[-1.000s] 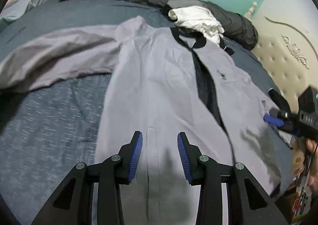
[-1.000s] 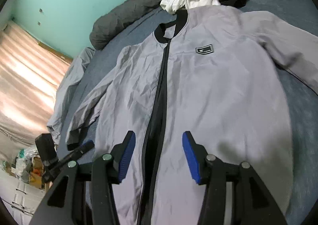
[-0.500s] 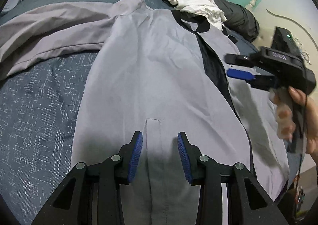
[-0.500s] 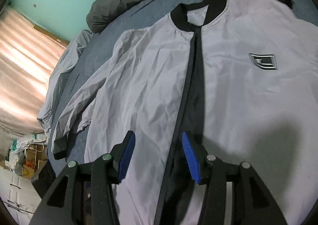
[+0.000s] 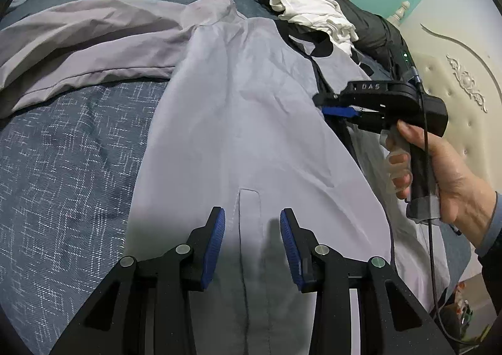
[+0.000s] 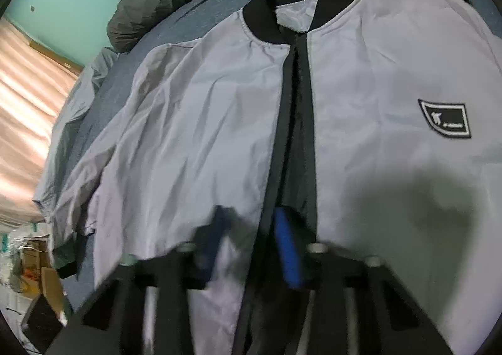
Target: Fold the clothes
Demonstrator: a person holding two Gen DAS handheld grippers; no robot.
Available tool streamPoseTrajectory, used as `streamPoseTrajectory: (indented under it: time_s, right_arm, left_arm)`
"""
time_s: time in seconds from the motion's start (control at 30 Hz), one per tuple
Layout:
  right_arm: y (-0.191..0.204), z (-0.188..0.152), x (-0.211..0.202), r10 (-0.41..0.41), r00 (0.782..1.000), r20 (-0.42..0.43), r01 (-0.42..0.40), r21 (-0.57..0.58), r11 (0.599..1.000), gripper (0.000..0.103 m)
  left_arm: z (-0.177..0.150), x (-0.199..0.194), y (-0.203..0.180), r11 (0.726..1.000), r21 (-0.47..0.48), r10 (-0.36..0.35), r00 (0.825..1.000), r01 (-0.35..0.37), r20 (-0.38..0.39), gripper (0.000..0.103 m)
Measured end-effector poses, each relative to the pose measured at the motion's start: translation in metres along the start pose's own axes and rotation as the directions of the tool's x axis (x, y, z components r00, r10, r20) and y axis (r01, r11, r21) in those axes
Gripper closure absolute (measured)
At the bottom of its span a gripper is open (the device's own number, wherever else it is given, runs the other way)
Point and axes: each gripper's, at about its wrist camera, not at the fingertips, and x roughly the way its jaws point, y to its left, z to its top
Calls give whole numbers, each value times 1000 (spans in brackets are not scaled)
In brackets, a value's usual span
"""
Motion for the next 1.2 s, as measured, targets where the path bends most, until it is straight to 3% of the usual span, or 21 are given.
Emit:
streamPoseTrajectory:
  time_s: [0.43,0.57,0.7,0.97,1.1,1.2]
  right_arm:
    - [4,5,-34,-89,993,80,95,-78,992,92]
    - [7,4,-22,-211,977,34,214,-133,968,92]
    - [9,1,-5,-271,963,10,269,-160,950,92]
    - [-4,8,-42,-263,955,139,279,-115,953,83]
    - [-12,9,-43,-297,948,116,311,-130,942,81]
    - [-5,8,-45,-253,956,146,272,-131,953,81]
  left_arm:
    - [-1,3,4,1000,-3,4,1000,-4,4,63]
    - [1,5,4,1000,3,9,1000,-9,2,63]
    - [2,8,5,1000,7,13,1000,-13,-2,63]
    - [3,10,7,1000,0,12,1000,-12,1,63]
    - [4,12,7,1000,-3,12,1000,-12,1,63]
    - [4,12,8,1000,-4,11,1000,-11,0,63]
